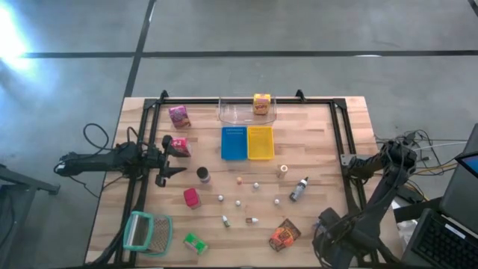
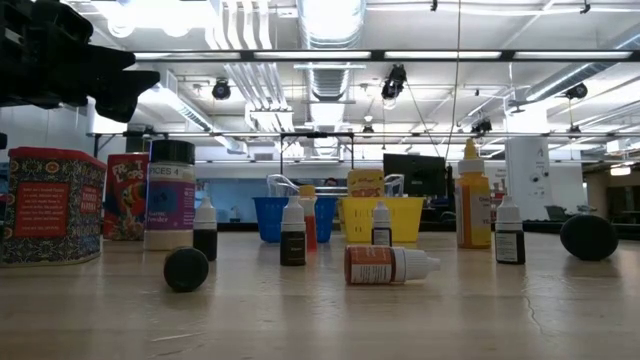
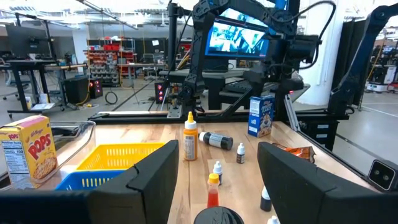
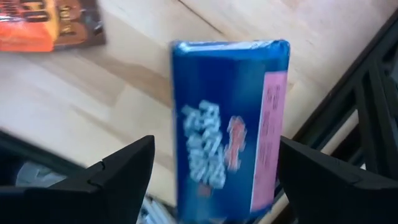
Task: Pick & Place Kitchen Items
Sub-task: Put the blue cereal box into the transparent bin
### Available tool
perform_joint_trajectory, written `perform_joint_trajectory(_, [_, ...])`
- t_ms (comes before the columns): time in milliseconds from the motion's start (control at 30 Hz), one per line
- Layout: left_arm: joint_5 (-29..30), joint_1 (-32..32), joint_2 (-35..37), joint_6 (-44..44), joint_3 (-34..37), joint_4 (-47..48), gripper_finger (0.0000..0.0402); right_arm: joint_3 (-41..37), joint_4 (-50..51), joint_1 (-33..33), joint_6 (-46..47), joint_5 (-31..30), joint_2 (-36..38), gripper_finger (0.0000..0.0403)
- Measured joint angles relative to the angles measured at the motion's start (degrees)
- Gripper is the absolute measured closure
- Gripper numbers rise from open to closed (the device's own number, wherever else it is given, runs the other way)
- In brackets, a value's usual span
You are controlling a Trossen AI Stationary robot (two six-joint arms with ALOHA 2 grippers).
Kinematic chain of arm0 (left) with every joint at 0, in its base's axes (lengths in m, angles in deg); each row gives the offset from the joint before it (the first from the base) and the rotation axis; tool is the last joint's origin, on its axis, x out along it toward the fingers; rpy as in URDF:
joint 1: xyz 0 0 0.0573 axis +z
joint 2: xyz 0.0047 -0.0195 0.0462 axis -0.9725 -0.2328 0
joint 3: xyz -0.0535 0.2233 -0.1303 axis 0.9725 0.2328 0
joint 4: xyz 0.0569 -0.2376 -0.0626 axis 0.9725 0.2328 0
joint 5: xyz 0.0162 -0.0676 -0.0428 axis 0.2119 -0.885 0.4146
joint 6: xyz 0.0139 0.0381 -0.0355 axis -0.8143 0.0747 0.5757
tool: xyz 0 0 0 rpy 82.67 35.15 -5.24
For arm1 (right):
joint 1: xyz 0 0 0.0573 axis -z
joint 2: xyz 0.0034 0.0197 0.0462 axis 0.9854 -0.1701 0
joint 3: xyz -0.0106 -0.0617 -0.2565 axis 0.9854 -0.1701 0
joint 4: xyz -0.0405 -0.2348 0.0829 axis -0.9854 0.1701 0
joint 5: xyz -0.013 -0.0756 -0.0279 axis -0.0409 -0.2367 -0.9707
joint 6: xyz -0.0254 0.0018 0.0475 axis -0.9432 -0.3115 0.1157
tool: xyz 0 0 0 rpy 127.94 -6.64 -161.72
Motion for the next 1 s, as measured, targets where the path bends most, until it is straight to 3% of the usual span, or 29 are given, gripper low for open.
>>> perform_joint_trajectory(400, [-0.01,0.00,-0.01,0.00,0.00,-0.02,0.0176,-6.15,-7.10,0.00,-0.22,-2.53,0.00,0.0154])
perform_joint_trajectory(833, [0.00,0.00,0.00,0.00,0.00,0.00,0.0176,-6.00,-10.92,0.00,-2.23,-3.38,0.00,0.0250])
perform_joint_trajectory(1000, [0.00,0.00,0.00,0.01,0.00,0.00,0.0176,-4.71,-11.02,0.00,-3.71,-8.47,0.03,0.0276])
